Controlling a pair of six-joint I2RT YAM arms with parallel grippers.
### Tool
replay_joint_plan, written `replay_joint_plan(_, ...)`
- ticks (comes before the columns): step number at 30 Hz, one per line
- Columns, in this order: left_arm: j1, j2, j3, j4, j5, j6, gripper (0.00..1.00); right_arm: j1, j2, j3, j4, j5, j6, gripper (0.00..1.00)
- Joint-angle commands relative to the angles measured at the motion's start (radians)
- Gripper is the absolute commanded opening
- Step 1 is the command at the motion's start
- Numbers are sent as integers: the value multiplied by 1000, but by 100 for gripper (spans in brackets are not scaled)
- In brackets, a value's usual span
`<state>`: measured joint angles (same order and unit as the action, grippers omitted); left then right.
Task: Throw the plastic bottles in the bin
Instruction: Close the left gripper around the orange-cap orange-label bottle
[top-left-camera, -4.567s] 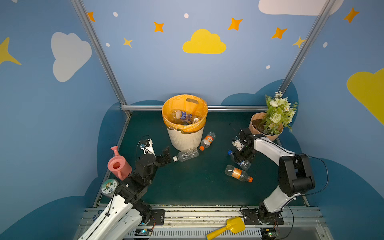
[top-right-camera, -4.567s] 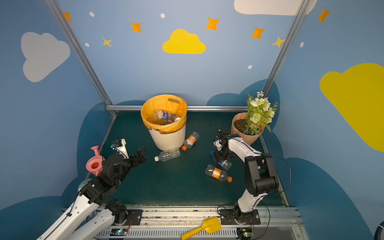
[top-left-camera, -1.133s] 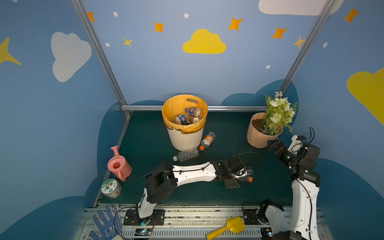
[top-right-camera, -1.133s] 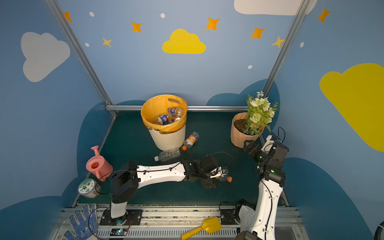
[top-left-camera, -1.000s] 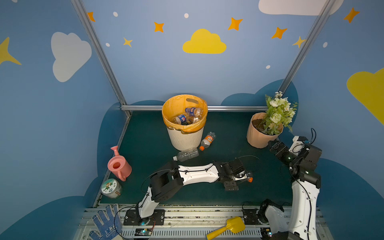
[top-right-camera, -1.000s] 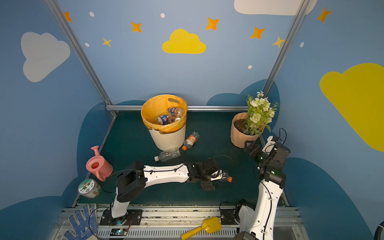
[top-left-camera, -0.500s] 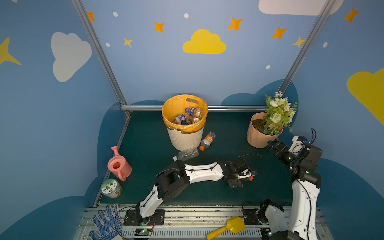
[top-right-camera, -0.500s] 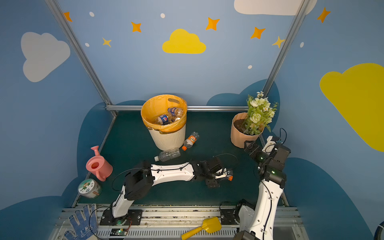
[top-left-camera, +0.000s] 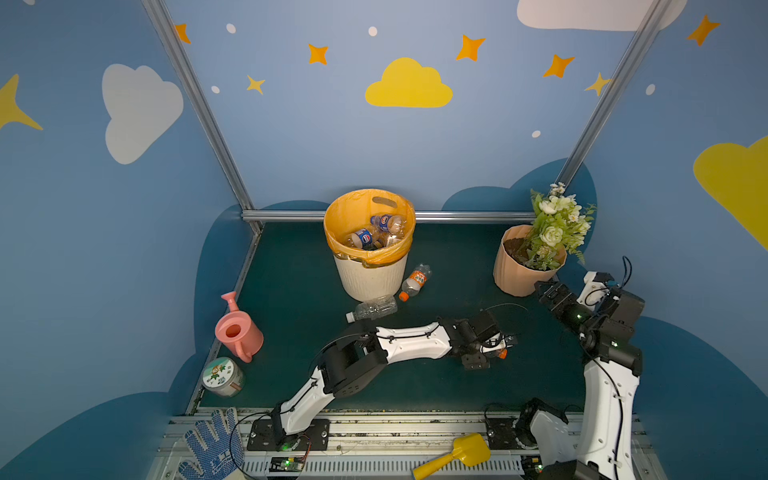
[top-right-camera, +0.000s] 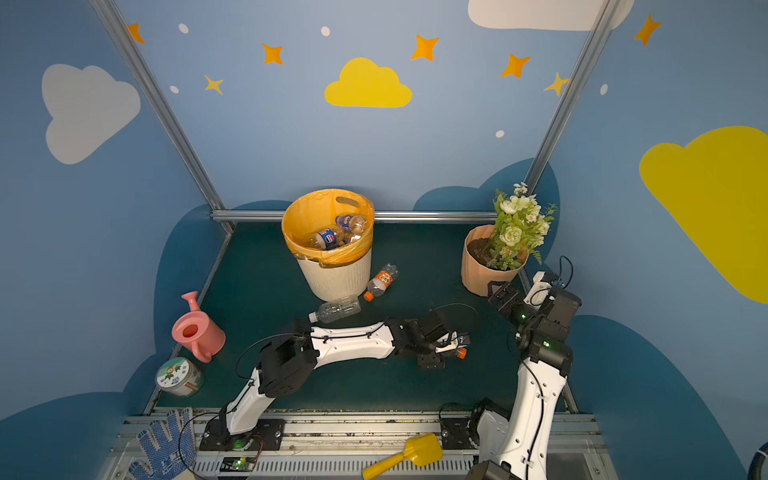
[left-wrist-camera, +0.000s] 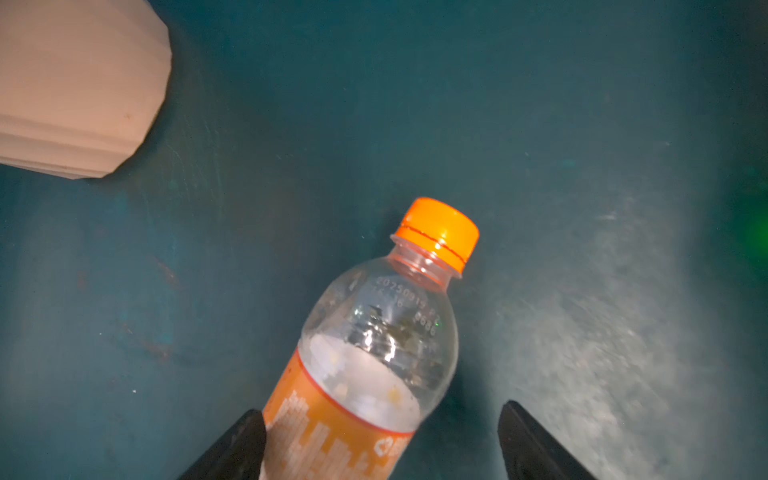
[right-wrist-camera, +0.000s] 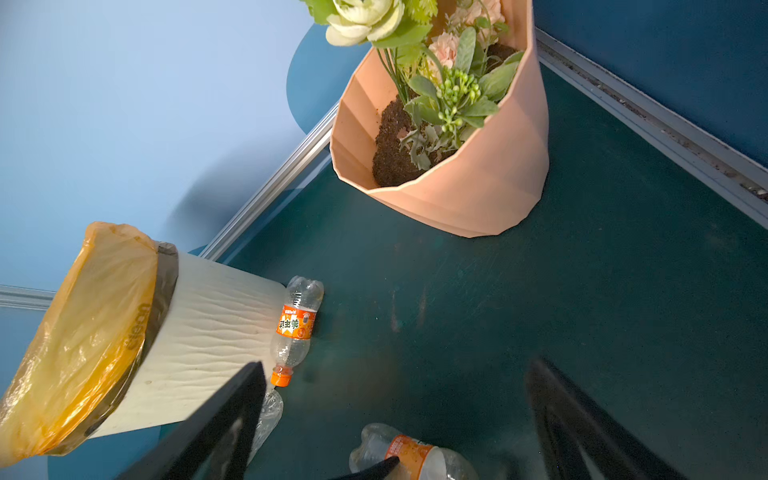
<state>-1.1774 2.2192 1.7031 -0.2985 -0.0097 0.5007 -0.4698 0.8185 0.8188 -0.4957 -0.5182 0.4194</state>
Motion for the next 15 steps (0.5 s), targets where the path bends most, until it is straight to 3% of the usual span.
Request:
replay_joint_plan(1,10,61,1,-109,49,-12,85,-7,-3,-5,3,-14,-5,95)
replay_joint_plan(15,36,40,-46,-96,59,-57,77,-9,-9,-18,6,-14,-2,95)
